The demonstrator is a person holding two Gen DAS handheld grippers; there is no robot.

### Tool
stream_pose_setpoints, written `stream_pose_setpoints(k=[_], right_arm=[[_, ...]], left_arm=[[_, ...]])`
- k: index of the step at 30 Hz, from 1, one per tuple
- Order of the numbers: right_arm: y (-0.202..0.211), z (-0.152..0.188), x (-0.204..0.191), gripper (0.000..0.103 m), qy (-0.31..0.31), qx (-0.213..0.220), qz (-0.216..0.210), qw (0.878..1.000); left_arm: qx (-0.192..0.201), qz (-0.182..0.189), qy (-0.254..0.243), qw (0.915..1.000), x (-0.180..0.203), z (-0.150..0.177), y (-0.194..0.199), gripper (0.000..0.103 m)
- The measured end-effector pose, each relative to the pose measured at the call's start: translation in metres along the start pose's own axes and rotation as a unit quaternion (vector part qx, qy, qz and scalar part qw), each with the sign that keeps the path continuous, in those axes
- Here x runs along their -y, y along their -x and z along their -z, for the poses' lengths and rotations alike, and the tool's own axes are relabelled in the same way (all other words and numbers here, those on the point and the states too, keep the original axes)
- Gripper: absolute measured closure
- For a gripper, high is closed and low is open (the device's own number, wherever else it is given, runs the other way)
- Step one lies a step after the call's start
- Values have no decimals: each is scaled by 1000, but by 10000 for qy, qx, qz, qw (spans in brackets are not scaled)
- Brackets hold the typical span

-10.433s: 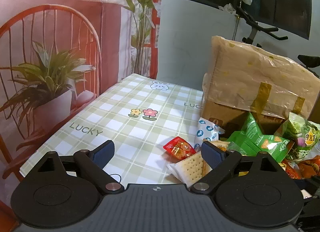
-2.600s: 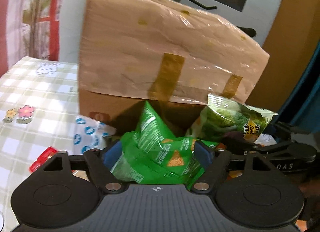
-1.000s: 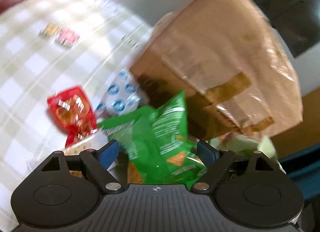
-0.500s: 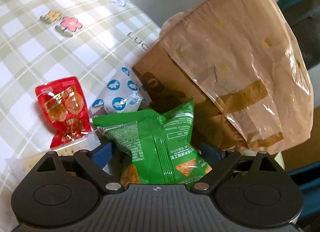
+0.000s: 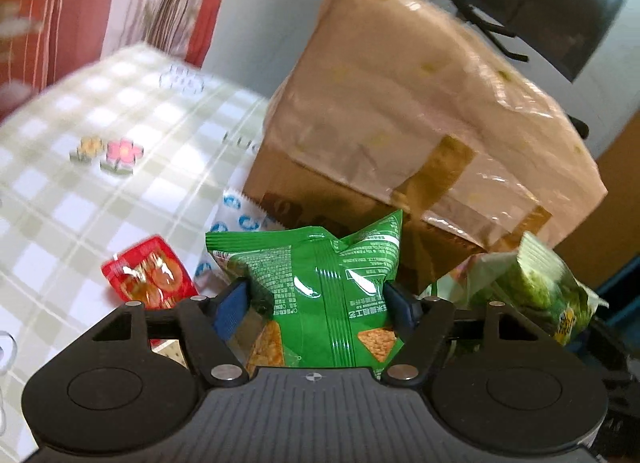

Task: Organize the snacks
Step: 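Lift both green bags and carry them over the box opening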

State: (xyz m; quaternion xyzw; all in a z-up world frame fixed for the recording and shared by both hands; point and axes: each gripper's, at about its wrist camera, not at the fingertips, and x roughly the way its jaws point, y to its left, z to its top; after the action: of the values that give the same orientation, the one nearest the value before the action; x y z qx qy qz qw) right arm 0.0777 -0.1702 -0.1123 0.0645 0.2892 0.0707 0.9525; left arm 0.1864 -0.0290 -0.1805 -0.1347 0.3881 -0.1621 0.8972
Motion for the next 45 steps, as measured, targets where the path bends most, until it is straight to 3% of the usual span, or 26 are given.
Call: stream_pose_setpoints(k=[11, 22, 31, 45], right_arm=[[12, -9, -4, 23, 182, 163, 191, 9995], [20, -22, -9, 23, 363, 374, 313, 9981], [26, -25, -10, 23, 323, 467, 311, 9979], [47, -38, -6, 23, 297, 819, 279, 9958]], left_arm=[[546, -249, -625, 9962, 15, -9, 32, 29], [963, -308, -885, 9909, 23, -16, 50, 29], [1078, -268, -954, 9892, 22, -15, 56, 29], [1683, -308, -1401, 9752, 40, -25, 91, 29]])
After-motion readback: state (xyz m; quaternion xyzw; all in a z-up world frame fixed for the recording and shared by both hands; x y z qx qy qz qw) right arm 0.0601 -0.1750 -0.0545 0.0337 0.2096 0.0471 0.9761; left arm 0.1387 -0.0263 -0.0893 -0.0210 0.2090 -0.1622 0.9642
